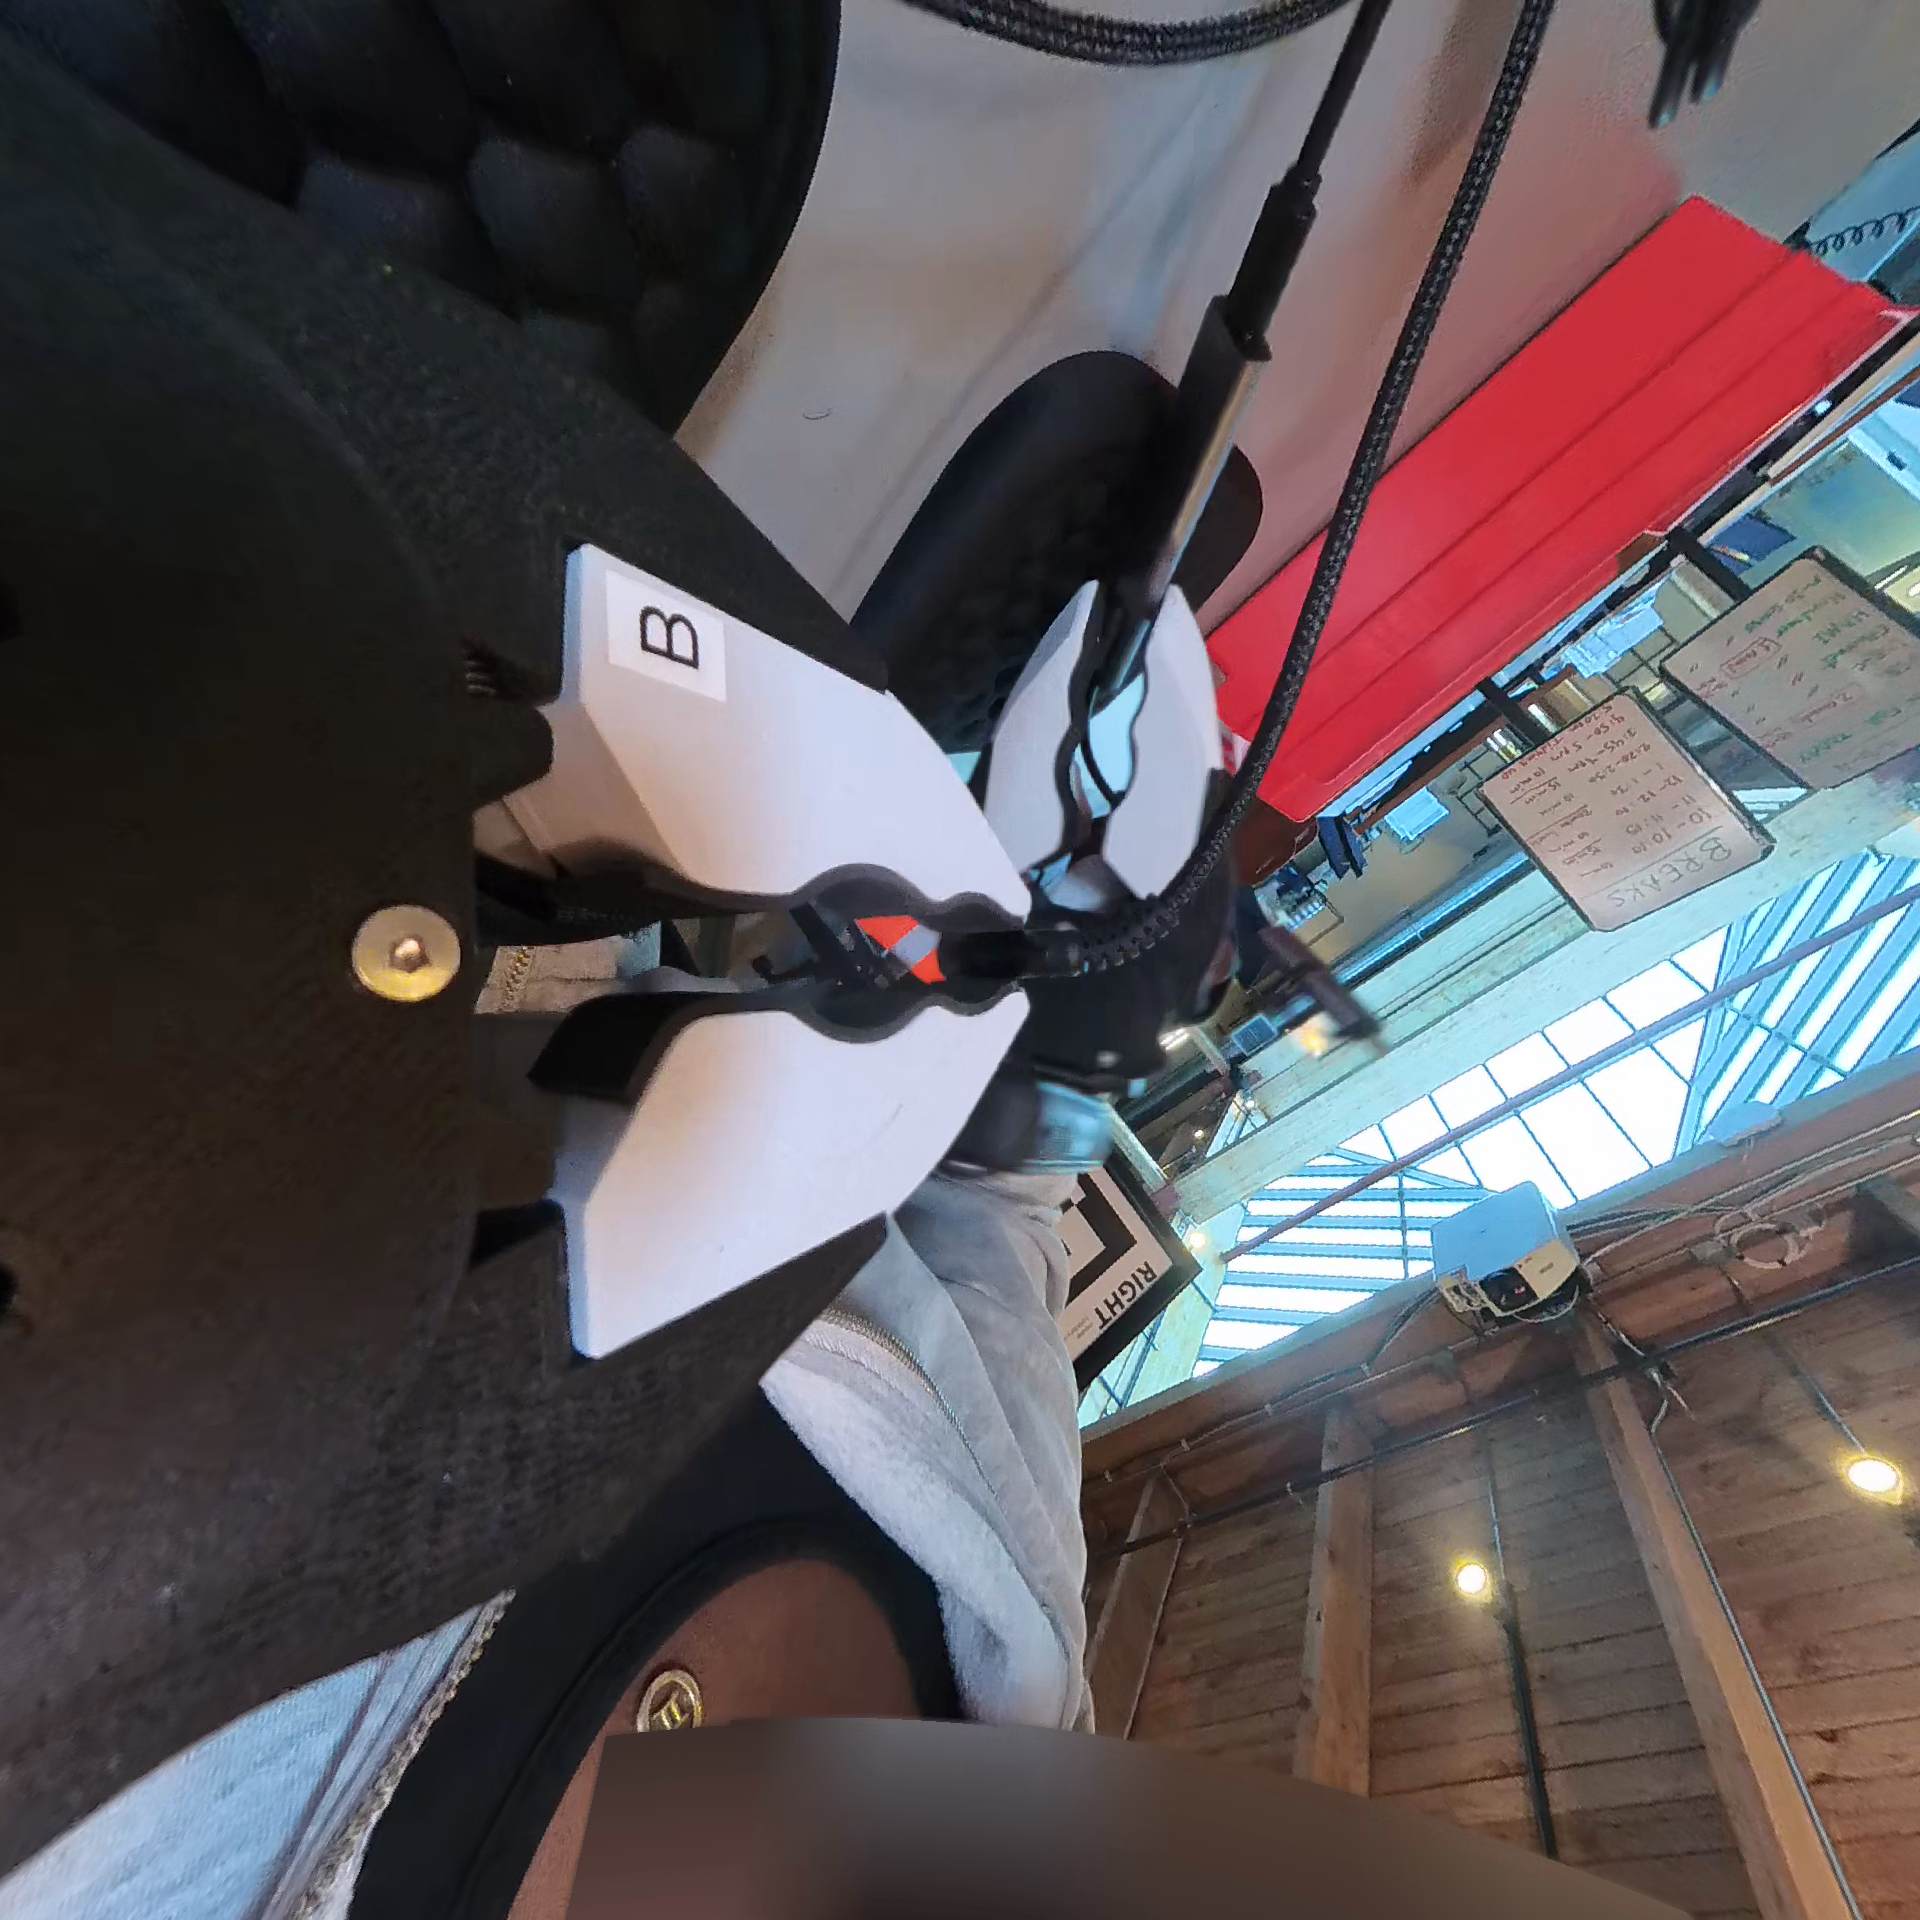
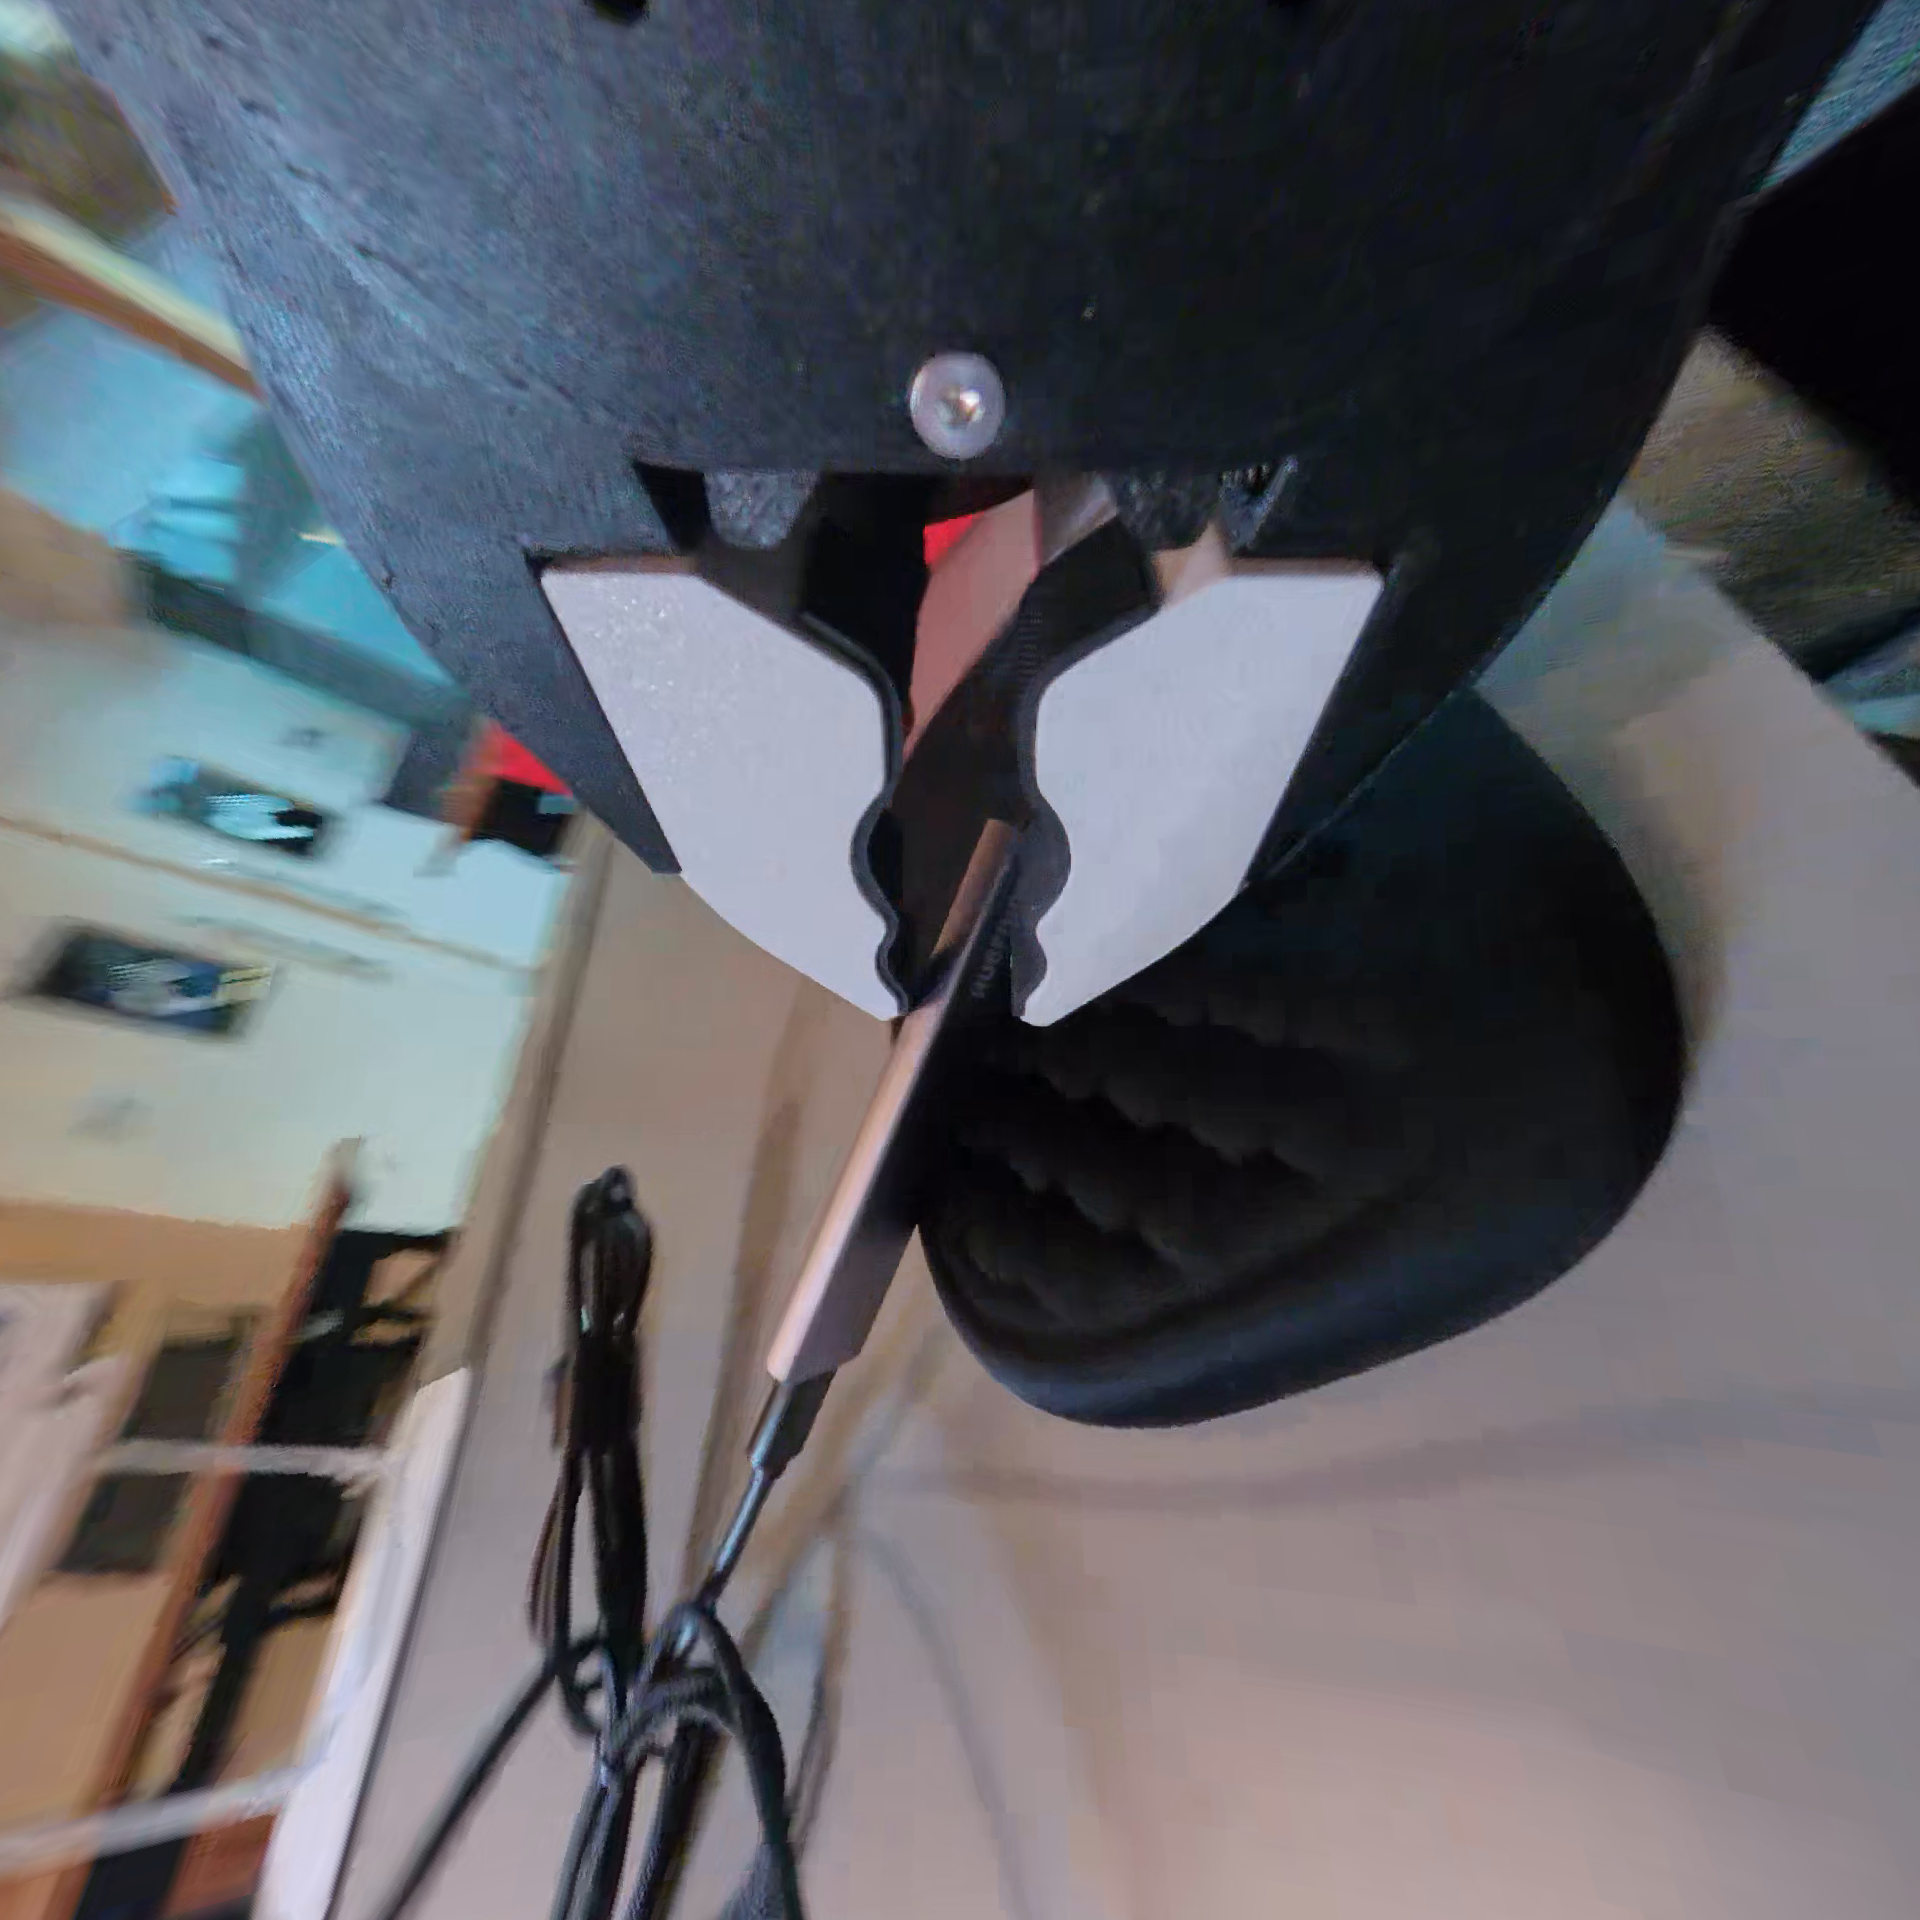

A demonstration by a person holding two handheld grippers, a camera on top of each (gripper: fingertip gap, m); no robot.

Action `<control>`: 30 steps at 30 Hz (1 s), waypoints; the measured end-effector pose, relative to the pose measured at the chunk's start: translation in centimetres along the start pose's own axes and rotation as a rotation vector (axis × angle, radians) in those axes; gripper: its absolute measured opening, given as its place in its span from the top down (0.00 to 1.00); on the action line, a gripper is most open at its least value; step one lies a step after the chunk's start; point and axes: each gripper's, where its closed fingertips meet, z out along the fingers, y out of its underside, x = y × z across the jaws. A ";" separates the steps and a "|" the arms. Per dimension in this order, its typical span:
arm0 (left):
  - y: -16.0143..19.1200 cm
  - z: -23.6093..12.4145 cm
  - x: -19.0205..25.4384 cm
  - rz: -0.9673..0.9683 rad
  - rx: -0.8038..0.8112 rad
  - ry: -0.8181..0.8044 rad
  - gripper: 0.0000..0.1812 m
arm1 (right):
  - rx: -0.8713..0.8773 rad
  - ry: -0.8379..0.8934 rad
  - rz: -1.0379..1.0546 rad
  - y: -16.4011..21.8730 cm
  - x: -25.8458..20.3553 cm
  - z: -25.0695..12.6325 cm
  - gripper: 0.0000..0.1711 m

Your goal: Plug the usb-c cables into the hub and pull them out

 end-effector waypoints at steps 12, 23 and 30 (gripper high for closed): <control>0.1 -0.1 0.2 0.023 0.003 -0.003 0.95 | -0.032 -0.749 0.587 -0.9 -1.0 -0.3 0.84; -0.3 -0.5 0.8 0.023 0.021 0.027 0.95 | 0.049 -1.595 1.045 -2.5 -0.7 -0.9 0.82; -0.6 -1.0 0.8 0.013 0.028 0.043 0.95 | 0.101 -1.662 1.183 -3.1 -0.8 -0.7 0.95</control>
